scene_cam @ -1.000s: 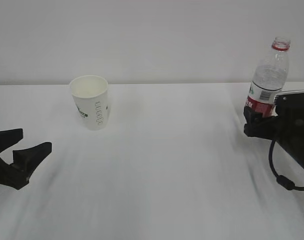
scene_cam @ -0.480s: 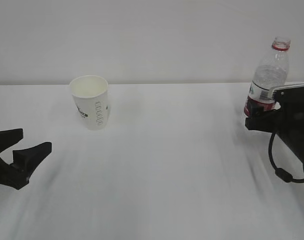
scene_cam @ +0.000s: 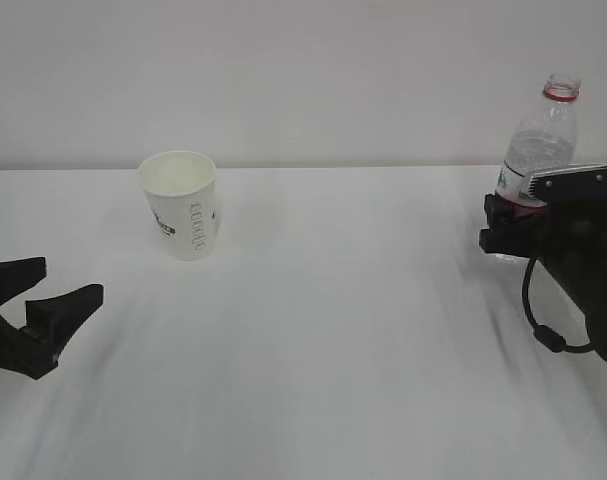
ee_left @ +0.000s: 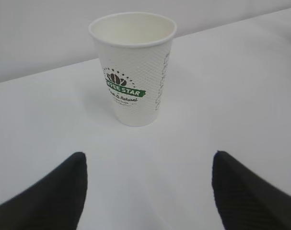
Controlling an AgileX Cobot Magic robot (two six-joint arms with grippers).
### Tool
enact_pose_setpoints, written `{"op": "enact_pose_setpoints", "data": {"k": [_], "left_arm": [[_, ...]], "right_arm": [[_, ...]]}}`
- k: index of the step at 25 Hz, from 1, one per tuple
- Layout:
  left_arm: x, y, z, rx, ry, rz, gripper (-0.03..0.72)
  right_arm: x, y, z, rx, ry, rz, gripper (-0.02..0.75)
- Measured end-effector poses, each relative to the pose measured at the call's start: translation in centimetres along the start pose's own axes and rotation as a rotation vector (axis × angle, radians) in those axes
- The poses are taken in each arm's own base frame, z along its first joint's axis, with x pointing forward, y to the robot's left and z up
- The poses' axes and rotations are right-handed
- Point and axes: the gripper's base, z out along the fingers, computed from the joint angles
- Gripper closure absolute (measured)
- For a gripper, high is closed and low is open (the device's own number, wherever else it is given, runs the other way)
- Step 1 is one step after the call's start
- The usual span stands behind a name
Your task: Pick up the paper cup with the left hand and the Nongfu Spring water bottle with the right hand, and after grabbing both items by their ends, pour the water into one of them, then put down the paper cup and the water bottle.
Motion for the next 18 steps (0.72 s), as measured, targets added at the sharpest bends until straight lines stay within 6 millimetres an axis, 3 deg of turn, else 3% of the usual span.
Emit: {"op": "enact_pose_setpoints", "data": {"k": [11, 18], "left_arm": [[0.0, 0.0, 0.0, 0.0, 0.0, 0.0, 0.097], [0.0, 0.0, 0.0, 0.0, 0.0, 0.0, 0.097]], "right_arm": [[0.0, 0.1, 1.2, 0.004, -0.02, 0.0, 0.12], [0.0, 0.1, 1.2, 0.004, -0.02, 0.0, 0.225]]}}
